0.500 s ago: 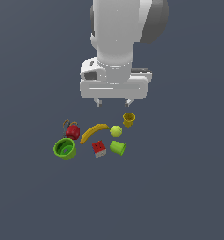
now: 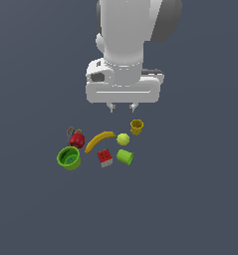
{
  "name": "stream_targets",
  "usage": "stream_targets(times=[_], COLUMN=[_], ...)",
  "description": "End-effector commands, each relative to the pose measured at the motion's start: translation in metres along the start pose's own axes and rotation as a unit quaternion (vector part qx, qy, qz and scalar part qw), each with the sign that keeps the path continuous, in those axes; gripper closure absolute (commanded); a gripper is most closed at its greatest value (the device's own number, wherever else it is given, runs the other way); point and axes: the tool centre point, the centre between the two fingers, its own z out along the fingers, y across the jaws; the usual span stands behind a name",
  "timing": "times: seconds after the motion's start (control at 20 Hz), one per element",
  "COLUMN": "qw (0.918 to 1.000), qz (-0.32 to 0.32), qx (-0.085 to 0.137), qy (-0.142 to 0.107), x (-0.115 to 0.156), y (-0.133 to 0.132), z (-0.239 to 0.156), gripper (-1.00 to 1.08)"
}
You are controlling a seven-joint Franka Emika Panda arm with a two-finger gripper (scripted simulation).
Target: Pick up a designated object from a clutter of objects.
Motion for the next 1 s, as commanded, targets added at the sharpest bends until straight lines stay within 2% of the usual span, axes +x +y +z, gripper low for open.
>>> stream_targets(times=[0.0, 0.5, 0.95], qw=[1.0, 0.9997, 0.9973], qz=[0.0, -0.02, -0.065], qx=[0.0, 0.006, 0.015], qy=[0.0, 0.008, 0.03], x=[0.0, 0.008, 0.022], y=[0.0, 0.01, 0.037], z=[0.0, 0.015, 0.05], gripper=[-0.2, -0.2, -0.2])
